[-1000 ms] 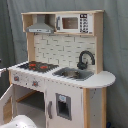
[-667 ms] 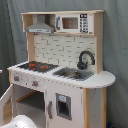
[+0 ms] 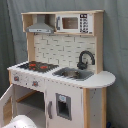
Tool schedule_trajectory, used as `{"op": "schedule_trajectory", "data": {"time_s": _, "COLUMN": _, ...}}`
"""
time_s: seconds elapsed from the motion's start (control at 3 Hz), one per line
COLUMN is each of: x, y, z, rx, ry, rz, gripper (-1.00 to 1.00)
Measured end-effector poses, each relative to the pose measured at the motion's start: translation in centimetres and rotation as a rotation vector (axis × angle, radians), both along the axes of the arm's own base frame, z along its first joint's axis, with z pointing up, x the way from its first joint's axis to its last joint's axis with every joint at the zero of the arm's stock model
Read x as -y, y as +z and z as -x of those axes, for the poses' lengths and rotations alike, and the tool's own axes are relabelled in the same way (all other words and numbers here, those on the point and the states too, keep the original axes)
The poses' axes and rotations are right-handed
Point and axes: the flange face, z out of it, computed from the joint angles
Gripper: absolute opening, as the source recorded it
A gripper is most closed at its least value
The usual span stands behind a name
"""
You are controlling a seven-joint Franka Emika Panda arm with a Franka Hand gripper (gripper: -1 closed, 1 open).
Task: Play with the kitchen
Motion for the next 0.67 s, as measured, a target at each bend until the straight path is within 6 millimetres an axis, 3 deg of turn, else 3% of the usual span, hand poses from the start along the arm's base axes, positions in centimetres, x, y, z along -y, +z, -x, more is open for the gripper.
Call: {"op": "schedule_trajectory", "data": {"time_s": 0.67, "x": -1.6, "y": -4.4, "z": 1.6, "rx": 0.046, "ry": 0.075, "rz": -0.139, "gripper": 1.0}}
